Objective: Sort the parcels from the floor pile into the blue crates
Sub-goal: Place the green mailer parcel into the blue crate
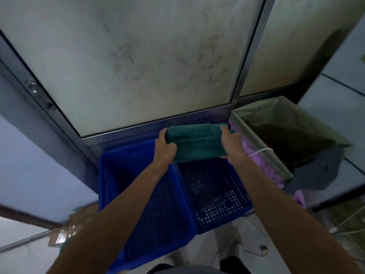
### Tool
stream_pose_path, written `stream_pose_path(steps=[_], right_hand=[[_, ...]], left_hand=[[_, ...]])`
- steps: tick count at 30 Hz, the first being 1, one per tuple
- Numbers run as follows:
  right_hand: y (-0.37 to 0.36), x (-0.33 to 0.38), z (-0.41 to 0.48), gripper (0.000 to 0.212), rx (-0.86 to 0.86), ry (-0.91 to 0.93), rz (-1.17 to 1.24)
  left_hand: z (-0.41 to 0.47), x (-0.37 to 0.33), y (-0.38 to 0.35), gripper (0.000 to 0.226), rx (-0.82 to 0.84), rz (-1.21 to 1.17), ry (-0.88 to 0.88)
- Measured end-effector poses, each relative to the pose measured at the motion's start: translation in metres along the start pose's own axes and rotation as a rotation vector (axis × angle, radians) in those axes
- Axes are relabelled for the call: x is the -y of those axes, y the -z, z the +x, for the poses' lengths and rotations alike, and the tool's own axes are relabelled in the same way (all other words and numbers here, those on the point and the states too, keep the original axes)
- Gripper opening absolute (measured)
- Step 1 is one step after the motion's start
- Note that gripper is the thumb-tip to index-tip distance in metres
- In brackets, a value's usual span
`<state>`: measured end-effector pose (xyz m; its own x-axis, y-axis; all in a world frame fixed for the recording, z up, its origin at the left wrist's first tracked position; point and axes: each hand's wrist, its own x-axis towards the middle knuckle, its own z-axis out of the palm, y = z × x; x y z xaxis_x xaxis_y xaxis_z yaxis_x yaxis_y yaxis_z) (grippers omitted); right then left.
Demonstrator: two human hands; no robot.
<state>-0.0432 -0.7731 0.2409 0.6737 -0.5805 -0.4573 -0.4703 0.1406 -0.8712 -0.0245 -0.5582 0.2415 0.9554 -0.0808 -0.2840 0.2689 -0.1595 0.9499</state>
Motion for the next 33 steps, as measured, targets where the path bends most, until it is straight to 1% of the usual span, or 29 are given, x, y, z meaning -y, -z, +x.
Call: stream_pose_path(steps=[3,7,9,13,16,19,21,23,27,31,33], right_hand=[[0.004,-0.002,0.031,0.104,0.012,-0.034,-0.015],[0.016,-0.009,0.077,0.103,0.068,-0.068,-0.138],[0.026,-0.011,0.103,0.103,0.096,-0.082,-0.16],[0.048,-0.017,0.147,0.116,0.1,-0.152,-0.152],[0.062,-0.025,0.175,0.118,0.083,-0.206,-0.138],[0.074,-0.035,0.194,0.115,0.08,-0.267,-0.122],[0.078,-0.039,0.201,0.109,0.101,-0.308,-0.127],[0.079,-0.042,0.204,0.106,0.121,-0.337,-0.135],[0.075,-0.049,0.215,0.115,0.225,-0.355,-0.155],[0.07,-0.046,0.22,0.106,0.294,-0.335,-0.153],[0.068,-0.046,0.222,0.11,0.307,-0.337,-0.128]], left_hand=[[0.01,0.008,-0.024,0.067,-0.053,0.068,-0.04],[0.017,0.02,-0.064,0.067,-0.138,0.171,-0.017],[0.019,0.022,-0.086,0.069,-0.187,0.192,0.001],[0.016,0.028,-0.137,0.075,-0.244,0.21,0.032],[0.009,0.035,-0.179,0.076,-0.287,0.236,0.005],[0.001,0.045,-0.216,0.071,-0.368,0.24,-0.033],[-0.003,0.049,-0.233,0.068,-0.407,0.239,-0.066],[-0.005,0.053,-0.243,0.063,-0.438,0.21,-0.053],[-0.001,0.058,-0.247,0.046,-0.504,0.094,-0.005],[0.013,0.055,-0.236,0.028,-0.564,-0.015,0.042],[0.024,0.055,-0.225,0.026,-0.595,-0.087,0.082]])
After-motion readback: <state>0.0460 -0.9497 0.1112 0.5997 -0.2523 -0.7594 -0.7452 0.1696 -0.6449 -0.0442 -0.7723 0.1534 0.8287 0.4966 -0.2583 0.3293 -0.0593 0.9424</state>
